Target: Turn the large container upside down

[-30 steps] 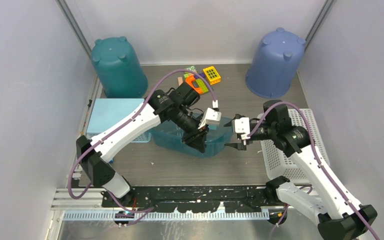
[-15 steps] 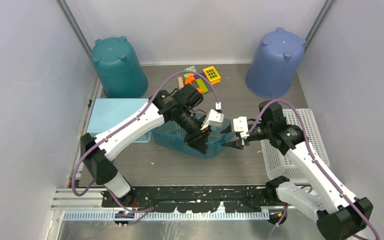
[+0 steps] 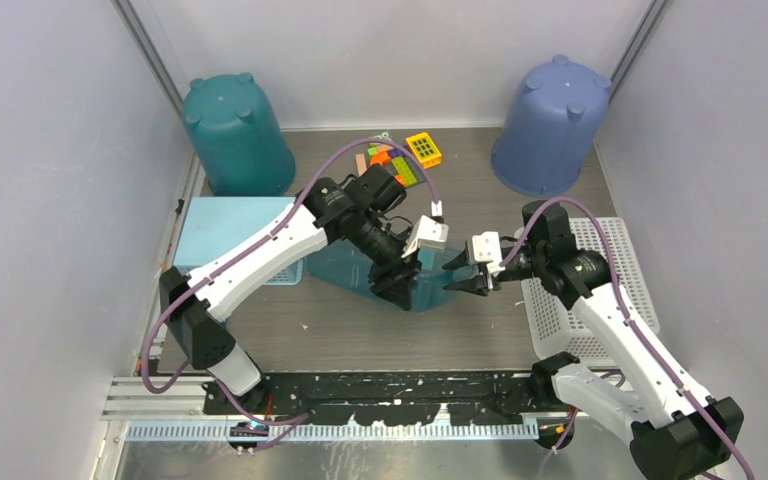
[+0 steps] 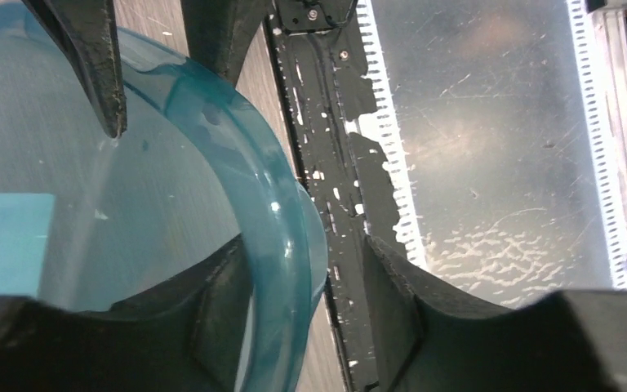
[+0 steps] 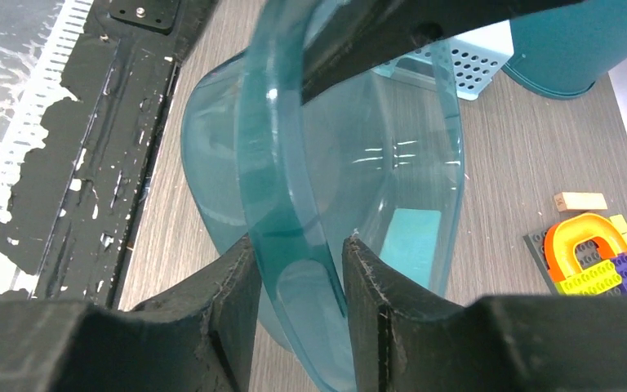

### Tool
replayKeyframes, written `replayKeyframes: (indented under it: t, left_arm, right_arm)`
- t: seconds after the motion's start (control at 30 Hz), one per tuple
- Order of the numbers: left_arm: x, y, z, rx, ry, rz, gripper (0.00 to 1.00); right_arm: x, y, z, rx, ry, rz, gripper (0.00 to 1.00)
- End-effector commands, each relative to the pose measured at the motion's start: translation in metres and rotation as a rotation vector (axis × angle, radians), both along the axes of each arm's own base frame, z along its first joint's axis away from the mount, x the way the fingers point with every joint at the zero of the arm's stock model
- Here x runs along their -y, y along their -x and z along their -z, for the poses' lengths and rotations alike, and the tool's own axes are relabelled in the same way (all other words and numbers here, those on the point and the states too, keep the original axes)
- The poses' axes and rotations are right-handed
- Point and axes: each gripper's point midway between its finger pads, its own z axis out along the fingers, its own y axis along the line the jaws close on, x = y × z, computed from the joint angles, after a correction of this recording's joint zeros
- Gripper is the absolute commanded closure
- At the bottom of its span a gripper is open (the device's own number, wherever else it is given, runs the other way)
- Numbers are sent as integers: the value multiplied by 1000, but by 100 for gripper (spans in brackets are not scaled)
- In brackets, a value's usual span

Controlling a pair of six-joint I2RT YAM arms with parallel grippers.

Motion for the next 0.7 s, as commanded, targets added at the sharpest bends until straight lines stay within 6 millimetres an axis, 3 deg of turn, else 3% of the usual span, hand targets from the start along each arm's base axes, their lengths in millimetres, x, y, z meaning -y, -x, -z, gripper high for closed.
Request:
replayKeyframes:
  t: [0.0,0.13,0.33,0.5,0.67]
  left_arm:
    - [-4,1,-17,54,27,-13,41]
    - [-7,-3,-19,84,27,-36,25]
    - [-11,-11,-21,145,19,-78,12]
    - [-18,-26,-16,232,-14,-134,8]
    - [-31,-39,3,296,-70,-160,12]
  right_arm:
    - [2,2,-12,12,-40,-3,69]
    - [4,1,-12,11,-42,1,70]
    - [5,2,-13,13,-45,1,70]
    - [7,4,-11,13,-42,-6,70]
    - [8,5,-11,16,-41,-7,70]
